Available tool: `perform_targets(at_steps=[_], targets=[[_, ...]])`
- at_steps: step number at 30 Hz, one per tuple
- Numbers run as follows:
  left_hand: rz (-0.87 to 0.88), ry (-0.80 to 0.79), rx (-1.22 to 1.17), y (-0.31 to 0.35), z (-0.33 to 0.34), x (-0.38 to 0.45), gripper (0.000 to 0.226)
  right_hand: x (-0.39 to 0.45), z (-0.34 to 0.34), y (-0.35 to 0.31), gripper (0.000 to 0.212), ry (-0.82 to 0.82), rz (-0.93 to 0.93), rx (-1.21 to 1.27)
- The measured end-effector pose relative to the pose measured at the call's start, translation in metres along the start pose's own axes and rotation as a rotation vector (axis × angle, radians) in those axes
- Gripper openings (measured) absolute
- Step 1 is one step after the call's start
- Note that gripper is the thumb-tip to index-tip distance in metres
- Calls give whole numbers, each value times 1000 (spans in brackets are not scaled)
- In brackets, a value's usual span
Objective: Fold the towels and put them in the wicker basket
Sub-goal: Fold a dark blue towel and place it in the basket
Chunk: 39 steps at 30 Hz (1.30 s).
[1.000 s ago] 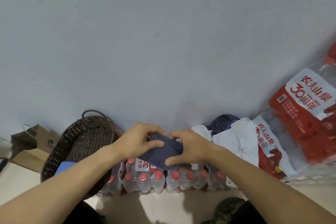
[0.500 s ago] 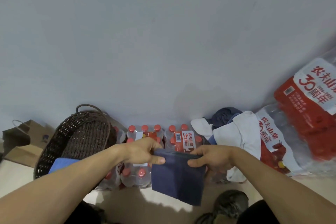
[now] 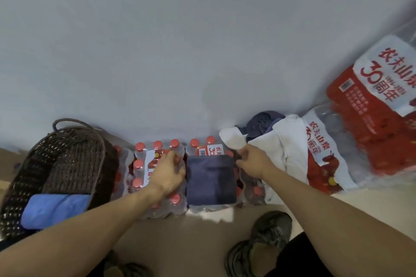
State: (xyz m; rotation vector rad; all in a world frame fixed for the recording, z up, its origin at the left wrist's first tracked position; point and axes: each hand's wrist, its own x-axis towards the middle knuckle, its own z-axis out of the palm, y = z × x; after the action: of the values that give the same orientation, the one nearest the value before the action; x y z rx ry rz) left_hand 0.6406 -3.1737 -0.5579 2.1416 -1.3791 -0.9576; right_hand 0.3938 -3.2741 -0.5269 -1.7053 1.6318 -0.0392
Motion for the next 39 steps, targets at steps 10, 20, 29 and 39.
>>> perform_targets(at_steps=[10,20,29,39], targets=[[452,-165,149,-6,40,-22,26,-28,49,14,50,-355,-239,-72],[622,-272,775,-39,54,-20,69,-45,82,33,70,-153,-411,-416],[323,-235,196,-29,43,-11,16,-26,72,25,14,-164,-288,-199],[269,-263,95,-29,41,-5,14,-18,48,18,32,-454,-30,51]])
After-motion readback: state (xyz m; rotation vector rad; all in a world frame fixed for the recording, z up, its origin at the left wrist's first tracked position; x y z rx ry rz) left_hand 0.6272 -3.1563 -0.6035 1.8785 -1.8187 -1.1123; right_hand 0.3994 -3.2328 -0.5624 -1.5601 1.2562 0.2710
